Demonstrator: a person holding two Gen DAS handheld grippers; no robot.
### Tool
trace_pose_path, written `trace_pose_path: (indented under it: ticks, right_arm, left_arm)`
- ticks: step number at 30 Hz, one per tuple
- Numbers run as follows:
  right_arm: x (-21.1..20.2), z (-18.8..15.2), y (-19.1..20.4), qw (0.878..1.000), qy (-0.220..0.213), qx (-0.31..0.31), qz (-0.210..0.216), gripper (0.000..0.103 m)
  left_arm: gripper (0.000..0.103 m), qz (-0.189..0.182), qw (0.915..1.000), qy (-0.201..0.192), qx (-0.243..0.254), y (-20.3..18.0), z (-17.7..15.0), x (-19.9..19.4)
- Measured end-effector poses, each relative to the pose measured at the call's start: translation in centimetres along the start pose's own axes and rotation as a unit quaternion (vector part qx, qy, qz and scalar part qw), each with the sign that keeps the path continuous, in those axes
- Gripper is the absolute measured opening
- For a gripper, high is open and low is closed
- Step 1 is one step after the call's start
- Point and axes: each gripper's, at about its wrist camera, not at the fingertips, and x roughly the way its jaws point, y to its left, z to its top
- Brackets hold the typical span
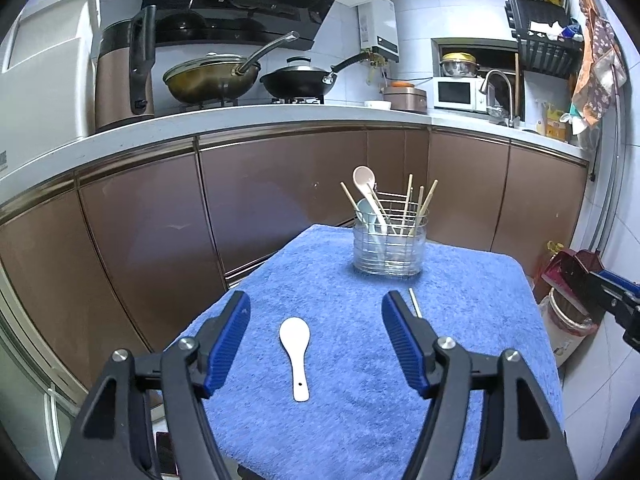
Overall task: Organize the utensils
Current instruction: 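Withdraw both open tools back over the white spoon and last chopstick, then lower the left tool onto the white spoon while the right tool lowers onto the chopstick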
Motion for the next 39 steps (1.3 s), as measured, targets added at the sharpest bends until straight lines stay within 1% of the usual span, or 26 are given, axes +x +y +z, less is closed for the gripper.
trace_pose_path:
  ticks: [5,9,17,21,22,24,26,27,30,31,33,34,36,38,39]
  right_arm:
    - [0.9,0.3,1.1,1.000,0.016,-0.013,0.015,0.042]
    - [2.5,0.4,1.3,0.999,0.033,-0.017,0.024,0.042]
    - [7.7,0.0,0.3,0.996,0.082,-0.009,0.035,0.042]
    - [10.3,0.1,-0.2,0.994,0.103,-0.010,0.036,0.042]
    - [11.1,0.2,-0.3,0.993,0.110,-0.010,0.036,0.042]
    - [12.8,0.3,-0.6,0.992,0.124,-0.011,0.037,0.042]
    - [14.6,0.3,-0.9,0.989,0.139,-0.013,0.041,0.042]
    - [15.5,0.3,-1.0,0.988,0.147,-0.014,0.043,0.042]
    - [18.5,0.2,-1.4,0.983,0.176,-0.010,0.049,0.042]
    - [19.7,0.1,-1.6,0.980,0.190,-0.006,0.054,0.042]
    - [21.9,0.1,-1.9,0.976,0.211,0.000,0.061,0.041]
    - [22.9,0.1,-2.0,0.973,0.222,0.001,0.063,0.041]
    - [24.7,0.0,-2.1,0.968,0.241,0.003,0.068,0.036]
    - [26.5,-0.1,-2.0,0.963,0.258,0.001,0.072,0.035]
    - [27.4,-0.1,-2.0,0.960,0.268,-0.002,0.075,0.033]
  left_arm:
    - [0.067,0.007,0.9998,0.003,-0.016,1.3,0.1,0.2]
    - [0.067,0.018,0.9995,0.013,-0.022,2.0,0.0,1.3]
    - [0.067,0.038,0.9981,0.046,-0.015,2.1,-0.2,6.1]
    - [0.067,0.028,0.9967,0.076,-0.010,2.3,-0.1,9.2]
    - [0.067,0.020,0.9954,0.093,-0.013,2.7,-0.1,10.4]
    - [0.067,0.000,0.9931,0.115,-0.024,3.6,-0.1,12.0]
    - [0.067,-0.037,0.9870,0.148,-0.050,5.2,0.0,14.1]
    - [0.067,-0.061,0.9809,0.172,-0.067,6.4,0.0,15.6]
    - [0.067,-0.094,0.9683,0.214,-0.088,8.1,-0.4,18.3]
    - [0.067,-0.109,0.9621,0.232,-0.093,8.4,-0.7,19.4]
    - [0.066,-0.121,0.9516,0.264,-0.101,8.8,-1.4,21.4]
    - [0.066,-0.122,0.9485,0.274,-0.101,8.7,-1.7,22.1]
    - [0.065,-0.126,0.9424,0.295,-0.096,8.2,-2.4,23.7]
    - [0.057,-0.129,0.9371,0.309,-0.098,7.9,-3.0,24.9]
    - [0.050,-0.132,0.9342,0.315,-0.101,8.0,-3.3,25.4]
